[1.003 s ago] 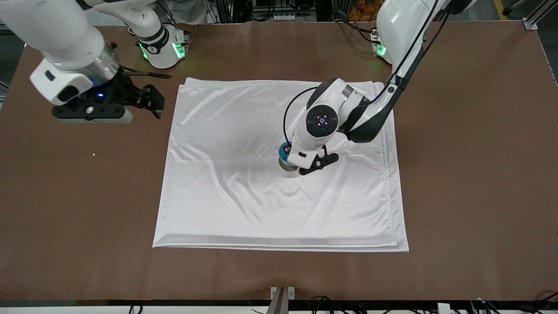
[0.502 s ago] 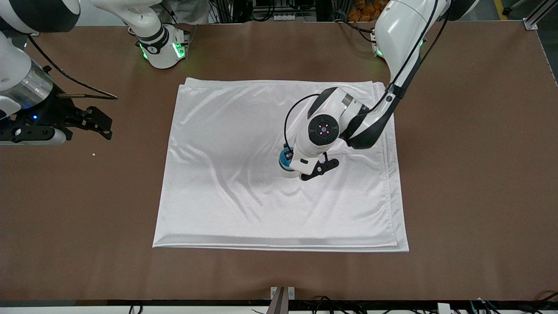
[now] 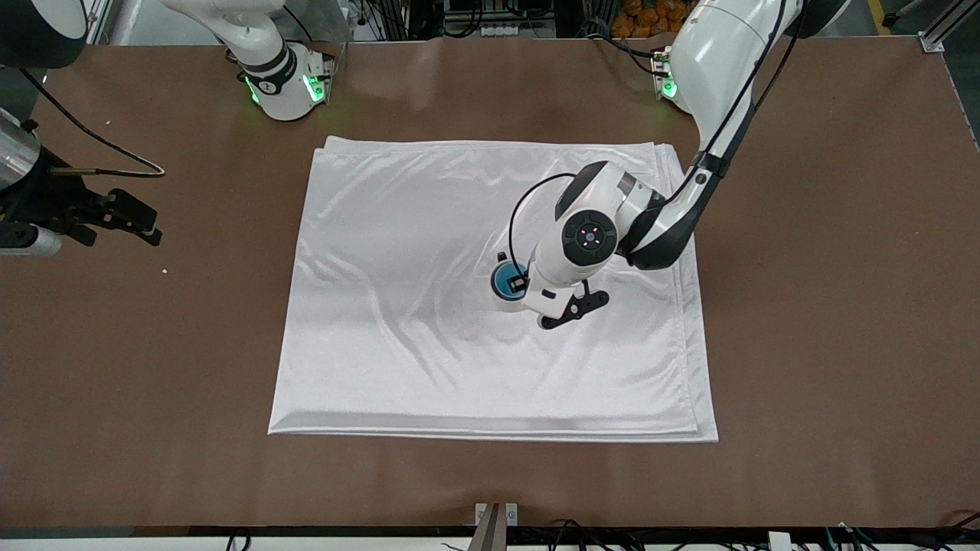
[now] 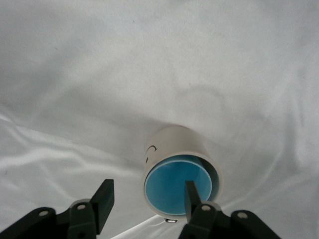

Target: Place blue cup into white mug on cloth

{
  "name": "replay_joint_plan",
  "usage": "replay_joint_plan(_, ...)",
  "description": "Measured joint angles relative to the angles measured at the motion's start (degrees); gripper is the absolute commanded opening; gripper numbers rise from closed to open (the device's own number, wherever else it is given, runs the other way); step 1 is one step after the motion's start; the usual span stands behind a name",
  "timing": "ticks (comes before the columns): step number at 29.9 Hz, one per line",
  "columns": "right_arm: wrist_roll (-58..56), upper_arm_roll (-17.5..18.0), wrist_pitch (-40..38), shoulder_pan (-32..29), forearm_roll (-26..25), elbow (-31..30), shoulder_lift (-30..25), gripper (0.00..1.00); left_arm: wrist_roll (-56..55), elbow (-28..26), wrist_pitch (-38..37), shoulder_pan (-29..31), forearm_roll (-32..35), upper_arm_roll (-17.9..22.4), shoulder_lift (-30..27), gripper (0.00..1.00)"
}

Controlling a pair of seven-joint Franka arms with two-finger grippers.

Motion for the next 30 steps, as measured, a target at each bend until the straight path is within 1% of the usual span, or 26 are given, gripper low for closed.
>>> replay_joint_plan(4, 0.0, 0.0, 0.0, 0.0, 0.0, -0.1, -0.1, 1.0, 4.5, 0.3, -0.1, 3.5, 0.0, 0.6, -1.9, 1.0)
replay_joint_plan(8, 0.0, 0.0, 0.0, -0.1, 0.0, -0.2, -0.2, 1.0, 12.3, 0.3, -0.4, 9.4, 0.4, 1.1, -3.5, 1.0)
replay_joint_plan(15, 0.0, 0.0, 0.0, -0.1, 0.0, -0.2, -0.2, 1.0, 25.2, 0.2, -1.3, 19.6, 5.0, 1.2, -3.8, 1.0)
replay_joint_plan(24, 0.0, 0.1, 0.0, -0.1, 0.0, -0.2, -0.2, 1.0, 36.6, 0.2, -3.8, 25.3, 6.0, 1.1, -4.8, 1.0)
replay_joint_plan(30, 0.0, 0.2, 0.0, -0.1, 0.0, -0.2, -0.3, 1.0, 43.8, 0.3, -6.6, 29.0, 6.0, 1.0, -7.9, 1.0)
